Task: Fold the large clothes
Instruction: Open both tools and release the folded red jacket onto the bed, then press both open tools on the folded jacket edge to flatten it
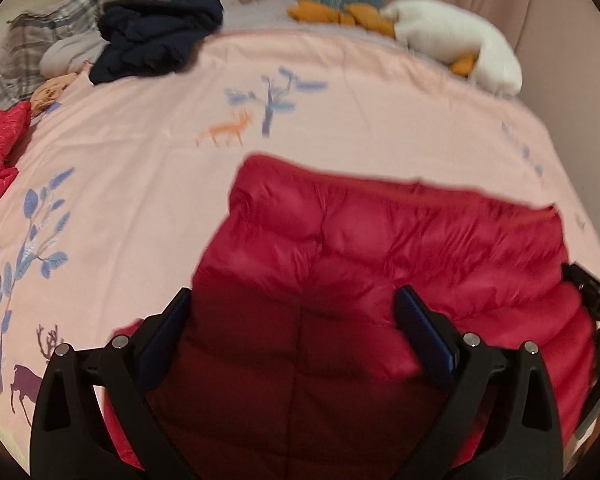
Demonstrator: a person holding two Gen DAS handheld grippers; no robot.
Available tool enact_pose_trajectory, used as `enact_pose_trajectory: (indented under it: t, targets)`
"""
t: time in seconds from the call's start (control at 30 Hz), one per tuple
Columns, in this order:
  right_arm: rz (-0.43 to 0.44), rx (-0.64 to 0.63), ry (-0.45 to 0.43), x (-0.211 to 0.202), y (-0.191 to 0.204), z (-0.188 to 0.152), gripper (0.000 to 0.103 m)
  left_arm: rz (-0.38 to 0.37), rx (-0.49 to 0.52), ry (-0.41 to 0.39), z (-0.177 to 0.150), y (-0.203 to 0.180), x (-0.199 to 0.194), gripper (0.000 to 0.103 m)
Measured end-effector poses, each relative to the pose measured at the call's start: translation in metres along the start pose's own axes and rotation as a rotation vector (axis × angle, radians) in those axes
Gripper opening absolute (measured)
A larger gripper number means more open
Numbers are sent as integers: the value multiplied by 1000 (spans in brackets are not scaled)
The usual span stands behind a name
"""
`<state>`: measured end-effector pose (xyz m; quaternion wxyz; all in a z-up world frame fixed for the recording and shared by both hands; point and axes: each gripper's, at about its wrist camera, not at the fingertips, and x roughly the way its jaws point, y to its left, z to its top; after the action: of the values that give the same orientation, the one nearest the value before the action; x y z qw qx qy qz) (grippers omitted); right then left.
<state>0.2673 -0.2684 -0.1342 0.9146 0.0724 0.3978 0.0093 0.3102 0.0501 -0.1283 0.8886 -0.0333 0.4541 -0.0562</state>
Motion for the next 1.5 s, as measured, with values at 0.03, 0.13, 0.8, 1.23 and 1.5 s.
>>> enact_pose_trajectory:
  t: [0.03,0.13,0.8,1.23,1.5]
  targets:
    - [-5,-5,-2,1,1,-2,87,5,3,-2,-1,0,2,101]
    - [-7,-9,4,4,2,-4,88,5,0,0,-3,1,3,101]
    - [54,127,-94,-103,-52,-90,88,-101,-80,-58,-99,67,-92,101]
    - [64,36,-71,-104,-23,-101,32,-205,-40,-33,-116,44,-95,51]
    - [92,44,-86,-119,-27,-113,11,-226,-35,-17,-133,50,-105,38]
